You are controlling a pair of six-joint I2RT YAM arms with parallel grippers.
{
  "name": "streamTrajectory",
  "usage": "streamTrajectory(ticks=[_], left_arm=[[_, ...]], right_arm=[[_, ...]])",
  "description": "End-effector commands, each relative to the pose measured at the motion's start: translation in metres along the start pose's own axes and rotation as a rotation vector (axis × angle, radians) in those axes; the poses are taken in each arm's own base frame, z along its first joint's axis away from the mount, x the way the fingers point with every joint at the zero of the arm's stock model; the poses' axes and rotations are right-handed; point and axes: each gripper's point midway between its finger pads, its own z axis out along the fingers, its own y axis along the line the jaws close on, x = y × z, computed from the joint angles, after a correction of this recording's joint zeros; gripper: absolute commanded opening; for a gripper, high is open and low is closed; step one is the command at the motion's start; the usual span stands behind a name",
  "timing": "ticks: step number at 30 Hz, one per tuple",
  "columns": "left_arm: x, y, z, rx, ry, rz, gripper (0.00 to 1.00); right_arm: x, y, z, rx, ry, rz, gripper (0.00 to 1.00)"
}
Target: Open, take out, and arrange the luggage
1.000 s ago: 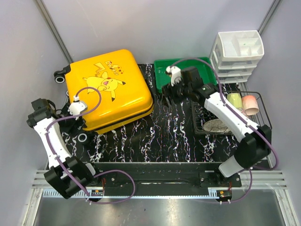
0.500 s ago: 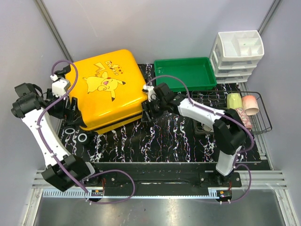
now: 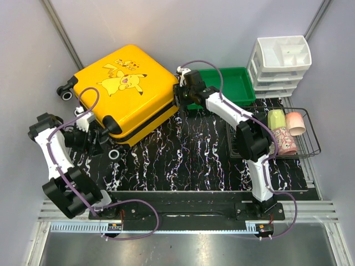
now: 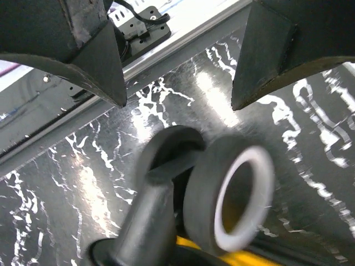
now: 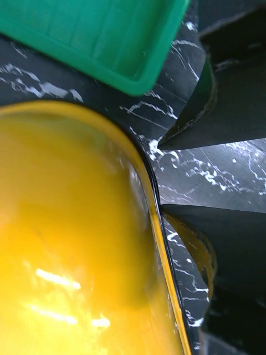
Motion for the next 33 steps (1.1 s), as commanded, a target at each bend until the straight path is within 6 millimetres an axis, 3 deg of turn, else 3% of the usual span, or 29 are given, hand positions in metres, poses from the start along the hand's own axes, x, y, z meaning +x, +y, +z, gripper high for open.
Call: streamTrajectory(ticks=[1,5,9,13,15,16,18,19,20,21,23,26,28,29,33], left_arm=[[-0.005,-0.036,0.018,0.188,-0.047,0.058,0.79],[-0.03,-0.071,0.041,0.311,-0.104,0.103,0.74],[-0.054,-0.089,0.061,0.328,-0.13,0.15,0.71],[-0.071,-0.108,0.065,0.363,-0.147,0.205,0.68],[-0.076,-0.109,0.059,0.353,-0.157,0.205,0.72],[-0.082,-0.108,0.05,0.329,-0.173,0.224,0.75],[-0.08,-0.102,0.031,0.299,-0.196,0.214,0.81],[-0.09,-0.106,0.013,0.296,-0.262,0.227,0.9],[-0.09,-0.091,-0.002,0.241,-0.308,0.227,0.96],[-0.085,-0.091,-0.014,0.23,-0.312,0.198,0.99],[-0.083,-0.072,-0.034,0.134,-0.347,0.193,0.99],[-0.064,-0.057,-0.04,0.096,-0.326,0.127,0.99],[-0.053,-0.047,-0.031,0.125,-0.317,0.039,0.99],[-0.049,-0.039,-0.03,0.128,-0.316,-0.007,0.99],[-0.033,-0.024,-0.015,0.233,-0.291,-0.146,0.99]], right_arm=[[-0.092,0.007,-0.01,-0.018,-0.286,-0.083,0.52],[-0.089,-0.001,-0.012,0.001,-0.281,-0.123,0.55],[-0.091,-0.009,-0.027,-0.008,-0.283,-0.134,0.59],[-0.096,0.0,-0.057,-0.056,-0.299,-0.196,0.67],[-0.084,0.005,-0.063,-0.092,-0.277,-0.248,0.71],[-0.088,0.019,-0.079,-0.148,-0.293,-0.274,0.72],[-0.08,0.026,-0.088,-0.194,-0.282,-0.309,0.78],[-0.082,0.037,-0.104,-0.242,-0.296,-0.335,0.8],[-0.078,0.041,-0.108,-0.265,-0.29,-0.354,0.82],[-0.077,0.045,-0.115,-0.292,-0.298,-0.409,0.86],[-0.073,0.064,-0.133,-0.392,-0.309,-0.474,0.88],[-0.071,0.092,-0.151,-0.524,-0.322,-0.545,0.89],[-0.061,0.107,-0.148,-0.571,-0.291,-0.623,0.89],[-0.063,0.126,-0.152,-0.602,-0.305,-0.676,0.89],[-0.057,0.155,-0.148,-0.636,-0.317,-0.798,0.88]])
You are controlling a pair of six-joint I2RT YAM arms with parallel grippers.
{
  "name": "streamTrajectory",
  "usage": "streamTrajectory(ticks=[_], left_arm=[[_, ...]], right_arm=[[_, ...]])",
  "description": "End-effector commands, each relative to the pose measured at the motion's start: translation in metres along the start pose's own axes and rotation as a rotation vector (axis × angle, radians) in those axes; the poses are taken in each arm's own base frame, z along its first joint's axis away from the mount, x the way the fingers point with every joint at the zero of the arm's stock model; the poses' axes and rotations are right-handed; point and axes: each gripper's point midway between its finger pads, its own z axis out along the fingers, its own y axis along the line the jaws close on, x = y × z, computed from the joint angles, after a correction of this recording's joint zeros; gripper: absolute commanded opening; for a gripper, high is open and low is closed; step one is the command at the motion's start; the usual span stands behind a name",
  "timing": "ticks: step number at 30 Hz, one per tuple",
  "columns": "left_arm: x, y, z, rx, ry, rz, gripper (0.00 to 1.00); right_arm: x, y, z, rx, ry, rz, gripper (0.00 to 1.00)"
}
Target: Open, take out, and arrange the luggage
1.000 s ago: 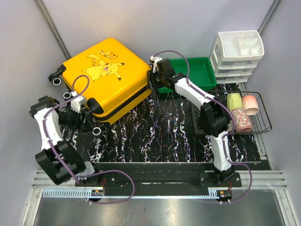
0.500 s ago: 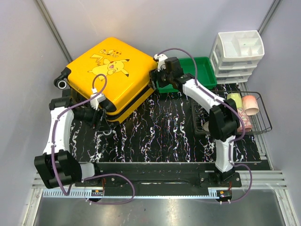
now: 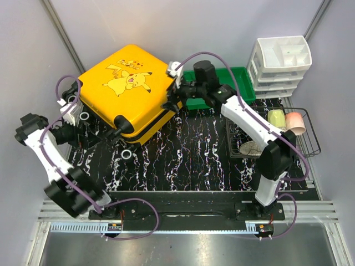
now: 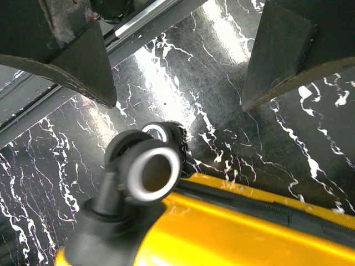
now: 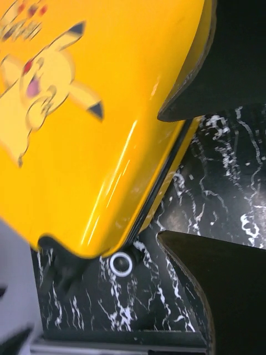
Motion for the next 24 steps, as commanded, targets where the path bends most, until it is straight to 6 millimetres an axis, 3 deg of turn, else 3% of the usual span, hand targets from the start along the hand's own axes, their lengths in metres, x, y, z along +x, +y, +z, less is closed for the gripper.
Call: streamTrajectory(ticks=[1,4,5,9,12,15,17,24], left_arm=[[0.03,-0.006,0.014,0.188,0.004,-0.252,0.99],[0.046,0.011,0.017,0.2,-0.069,-0.282,0.9],[0.052,0.014,0.02,0.208,-0.067,-0.218,0.88],[0.068,0.015,0.029,0.232,-0.076,-0.107,0.83],[0.075,0.014,0.037,0.256,-0.111,-0.028,0.7],[0.064,0.021,0.043,0.285,-0.145,-0.085,0.6],[0.059,0.023,0.05,0.316,-0.138,-0.031,0.54],[0.054,0.004,0.074,0.428,-0.108,-0.016,0.49]], right_arm=[[-0.022,0.043,0.021,-0.146,-0.031,-0.17,0.88],[-0.015,0.054,0.026,-0.169,-0.021,-0.139,0.87],[-0.01,0.055,0.027,-0.172,-0.014,-0.119,0.86],[0.006,0.064,0.023,-0.184,0.005,-0.103,0.86],[0.015,0.068,0.018,-0.185,0.021,-0.094,0.86],[0.018,0.072,0.014,-0.188,0.027,-0.083,0.86],[0.02,0.073,0.013,-0.189,0.032,-0.077,0.86],[0.024,0.071,0.009,-0.171,0.042,-0.086,0.86]])
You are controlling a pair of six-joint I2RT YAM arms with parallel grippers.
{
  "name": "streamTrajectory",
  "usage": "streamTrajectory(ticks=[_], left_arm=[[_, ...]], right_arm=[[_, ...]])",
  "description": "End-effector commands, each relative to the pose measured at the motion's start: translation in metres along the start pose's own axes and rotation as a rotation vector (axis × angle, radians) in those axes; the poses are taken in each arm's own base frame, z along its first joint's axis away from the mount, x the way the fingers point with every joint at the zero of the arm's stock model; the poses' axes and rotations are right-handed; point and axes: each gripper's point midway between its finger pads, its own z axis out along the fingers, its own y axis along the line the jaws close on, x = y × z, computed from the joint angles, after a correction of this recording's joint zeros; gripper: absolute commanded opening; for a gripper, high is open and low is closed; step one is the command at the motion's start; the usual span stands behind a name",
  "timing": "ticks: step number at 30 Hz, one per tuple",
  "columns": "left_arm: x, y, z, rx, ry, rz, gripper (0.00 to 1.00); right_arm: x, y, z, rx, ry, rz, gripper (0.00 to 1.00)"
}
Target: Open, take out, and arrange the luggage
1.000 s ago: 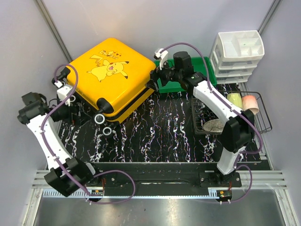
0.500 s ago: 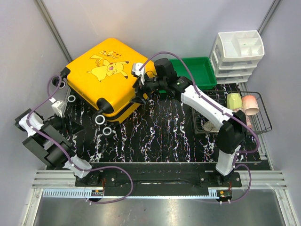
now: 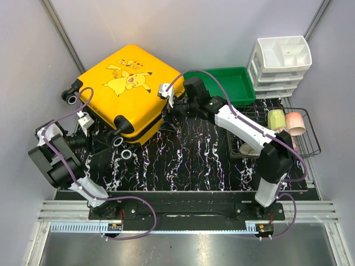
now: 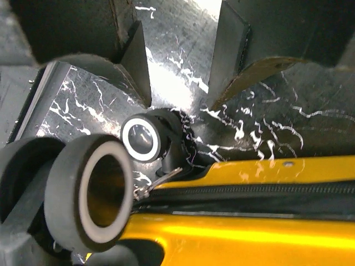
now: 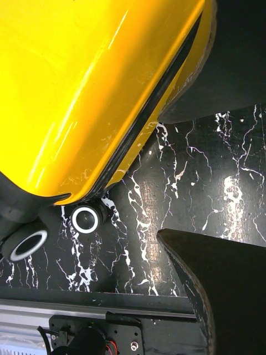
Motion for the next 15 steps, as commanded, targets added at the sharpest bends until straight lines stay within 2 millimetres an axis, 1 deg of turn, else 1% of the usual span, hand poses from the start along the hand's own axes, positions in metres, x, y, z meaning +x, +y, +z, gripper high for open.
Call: streamTrajectory(ticks=[1,4,9,15], left_arm=[[-0.027,-0.031,0.011,0.109,-0.113,-0.111,0.49],[-0.027,-0.037,0.023,0.151,-0.142,-0.113,0.48],[-0.029,-0.035,0.032,0.168,-0.211,-0.155,0.47],[-0.029,-0.037,0.046,0.214,-0.23,-0.199,0.48]], right_arm=[[-0.029,0.004,-0.021,0.033,-0.063,-0.073,0.85],[-0.026,0.005,-0.021,0.029,-0.056,-0.07,0.86],[-0.027,0.004,-0.023,0.041,-0.054,-0.073,0.86],[-0.022,0.003,-0.022,0.047,-0.043,-0.067,0.86]])
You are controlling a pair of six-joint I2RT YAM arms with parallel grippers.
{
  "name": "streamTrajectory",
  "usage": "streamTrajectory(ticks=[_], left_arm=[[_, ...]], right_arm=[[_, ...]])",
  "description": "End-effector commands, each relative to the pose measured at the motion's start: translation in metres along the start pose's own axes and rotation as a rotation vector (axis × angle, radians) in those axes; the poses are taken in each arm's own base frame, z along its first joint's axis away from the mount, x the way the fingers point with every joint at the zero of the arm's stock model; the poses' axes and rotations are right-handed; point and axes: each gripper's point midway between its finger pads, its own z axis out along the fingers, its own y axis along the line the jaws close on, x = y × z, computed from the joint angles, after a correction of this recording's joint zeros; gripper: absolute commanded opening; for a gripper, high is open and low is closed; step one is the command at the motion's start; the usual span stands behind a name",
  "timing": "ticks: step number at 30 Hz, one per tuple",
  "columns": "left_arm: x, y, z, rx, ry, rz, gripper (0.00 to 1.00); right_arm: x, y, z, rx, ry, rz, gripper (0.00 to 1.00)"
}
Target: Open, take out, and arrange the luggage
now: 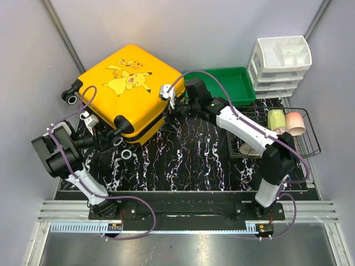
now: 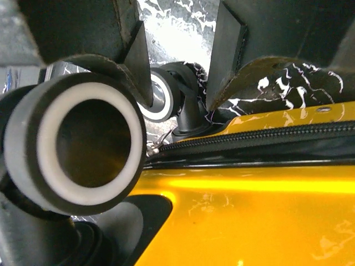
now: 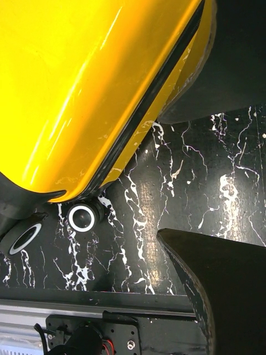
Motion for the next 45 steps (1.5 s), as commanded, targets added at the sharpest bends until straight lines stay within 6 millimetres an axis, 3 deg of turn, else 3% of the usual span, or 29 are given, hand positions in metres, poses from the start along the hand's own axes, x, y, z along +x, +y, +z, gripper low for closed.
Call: streamTrajectory(ticks=[1,14,20,36,45], left_arm=[[-0.019,-0.027,0.012,0.067,-0.115,-0.162,0.48],[-0.018,-0.024,0.028,0.1,-0.177,-0.244,0.54],[-0.02,-0.035,0.03,0.08,-0.248,-0.239,0.54],[-0.05,-0.036,0.022,0.025,-0.351,-0.132,0.54],[-0.048,-0.027,0.022,0.016,-0.377,-0.177,0.52]], right_arm=[[-0.02,-0.003,-0.013,0.04,-0.04,-0.058,0.86],[-0.014,-0.006,-0.011,0.047,-0.025,-0.049,0.85],[-0.011,-0.005,-0.01,0.046,-0.02,-0.039,0.85],[-0.002,-0.002,-0.01,0.042,-0.009,-0.028,0.84],[-0.004,0.002,-0.011,0.026,-0.02,-0.044,0.83]])
